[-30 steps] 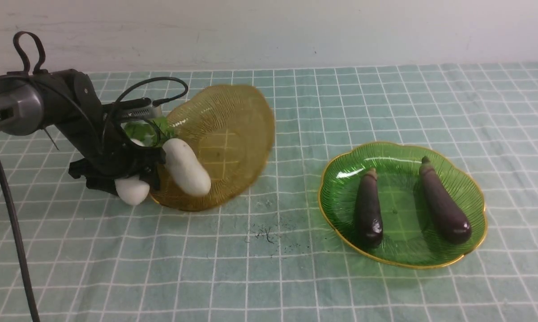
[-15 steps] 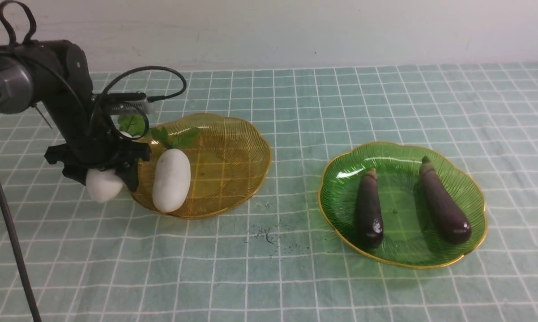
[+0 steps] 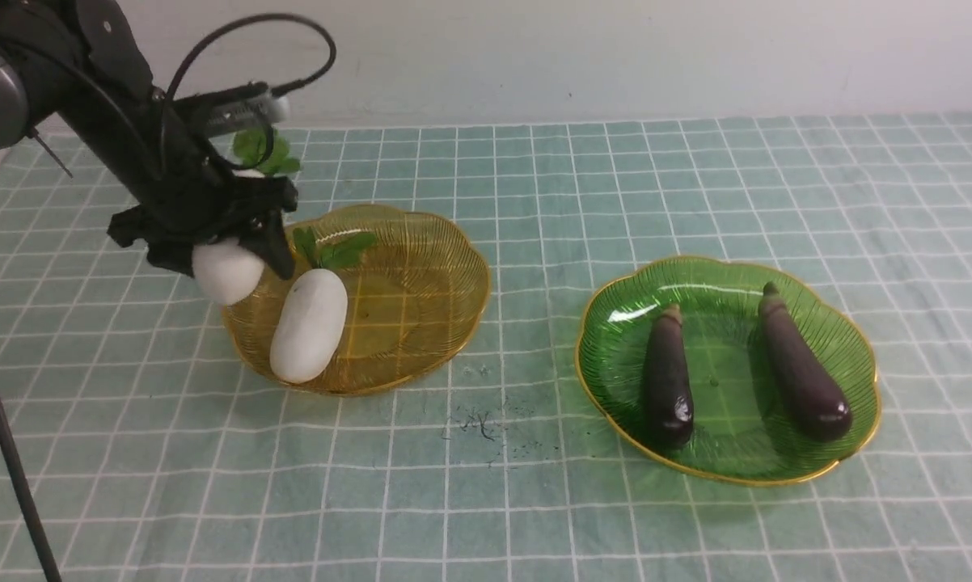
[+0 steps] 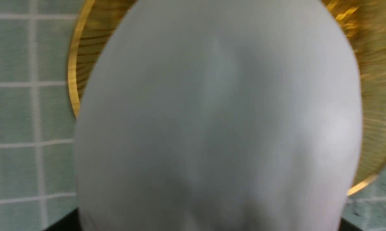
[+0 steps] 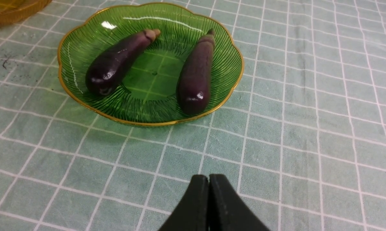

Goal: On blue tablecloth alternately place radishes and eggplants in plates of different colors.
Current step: 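Pick up the white radish and place it in the left plate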

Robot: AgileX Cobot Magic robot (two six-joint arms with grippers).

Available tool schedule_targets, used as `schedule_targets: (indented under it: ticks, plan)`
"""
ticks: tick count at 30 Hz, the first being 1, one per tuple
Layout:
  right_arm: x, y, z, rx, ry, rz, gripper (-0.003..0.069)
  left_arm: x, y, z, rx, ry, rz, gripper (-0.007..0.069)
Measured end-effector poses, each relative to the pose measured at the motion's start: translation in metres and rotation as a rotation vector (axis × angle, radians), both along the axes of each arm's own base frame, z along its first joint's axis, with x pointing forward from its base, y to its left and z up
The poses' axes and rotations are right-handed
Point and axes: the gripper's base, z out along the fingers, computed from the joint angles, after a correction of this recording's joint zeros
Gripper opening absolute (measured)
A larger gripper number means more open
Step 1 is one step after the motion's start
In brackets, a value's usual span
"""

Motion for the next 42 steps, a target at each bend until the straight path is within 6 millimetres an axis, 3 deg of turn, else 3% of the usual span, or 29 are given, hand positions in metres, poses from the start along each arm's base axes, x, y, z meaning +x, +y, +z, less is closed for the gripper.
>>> schedule_targets:
  ticks: [3,5,9,12,25,42]
  plan:
    - [0.000,0.000,0.000,-0.001,0.000,0.000,-0.0015,-0.002,-0.020,-0.001,-0.032,-0.001,-0.056,0.0454]
    - [0.000,0.000,0.000,-0.001,0.000,0.000,-0.0015,-0.003,-0.044,-0.007,-0.034,0.007,-0.119,0.0454]
    - [0.000,0.000,0.000,-0.001,0.000,0.000,-0.0015,0.000,-0.084,-0.029,0.004,-0.023,-0.197,0.0454]
    - [0.000,0.000,0.000,-0.001,0.000,0.000,-0.0015,0.002,-0.098,-0.044,0.042,-0.036,-0.230,0.0454]
    - [0.000,0.000,0.000,-0.001,0.000,0.000,-0.0015,0.003,-0.120,-0.091,0.056,0.049,-0.274,0.0454]
    - [0.000,0.000,0.000,0.002,0.001,0.001,-0.0015,-0.009,-0.137,-0.088,-0.153,0.198,-0.258,0.0454]
